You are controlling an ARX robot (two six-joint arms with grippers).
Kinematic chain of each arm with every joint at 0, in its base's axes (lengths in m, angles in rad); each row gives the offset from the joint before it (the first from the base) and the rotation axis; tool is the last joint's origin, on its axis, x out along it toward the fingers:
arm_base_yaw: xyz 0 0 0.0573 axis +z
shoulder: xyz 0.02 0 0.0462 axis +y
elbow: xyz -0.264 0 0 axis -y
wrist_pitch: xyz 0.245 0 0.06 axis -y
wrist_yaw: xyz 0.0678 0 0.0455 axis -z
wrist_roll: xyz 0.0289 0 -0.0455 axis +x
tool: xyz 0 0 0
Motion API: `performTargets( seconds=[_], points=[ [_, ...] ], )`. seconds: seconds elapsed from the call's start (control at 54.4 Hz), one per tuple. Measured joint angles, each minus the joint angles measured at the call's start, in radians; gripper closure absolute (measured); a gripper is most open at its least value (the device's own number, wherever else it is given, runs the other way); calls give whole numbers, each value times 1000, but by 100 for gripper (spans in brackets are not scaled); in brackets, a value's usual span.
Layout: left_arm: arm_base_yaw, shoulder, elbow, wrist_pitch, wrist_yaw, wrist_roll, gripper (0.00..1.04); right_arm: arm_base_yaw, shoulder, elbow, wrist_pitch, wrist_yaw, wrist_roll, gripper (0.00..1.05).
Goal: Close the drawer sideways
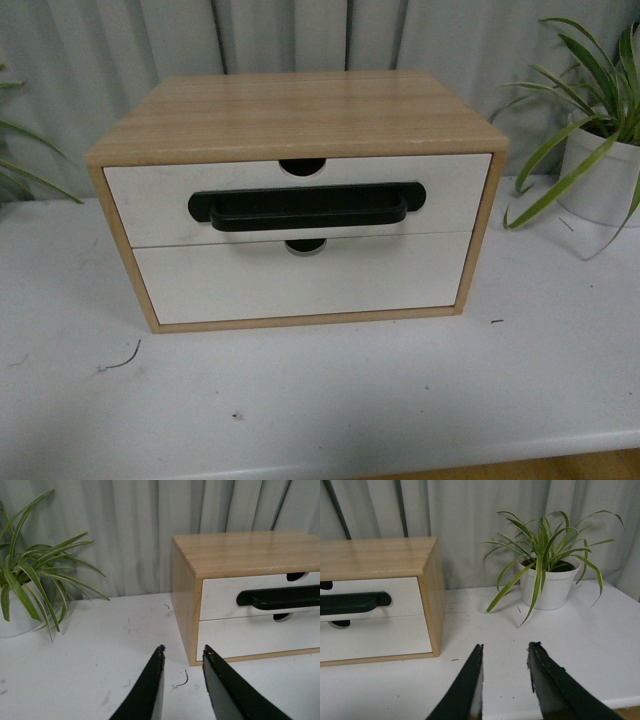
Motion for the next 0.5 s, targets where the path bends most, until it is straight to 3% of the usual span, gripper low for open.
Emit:
performTargets(
  seconds=[0.404, 0.441, 0.496],
  points=[
    [0, 0, 0, 0, 0, 0, 10, 0, 0, 0, 0, 0, 0, 7],
    [0, 0, 0, 0, 0, 1, 5, 0, 0, 0, 0, 0, 1, 4],
    [0, 0, 0, 0, 0, 0, 7, 0, 0, 0, 0, 0, 0, 7]
  ],
)
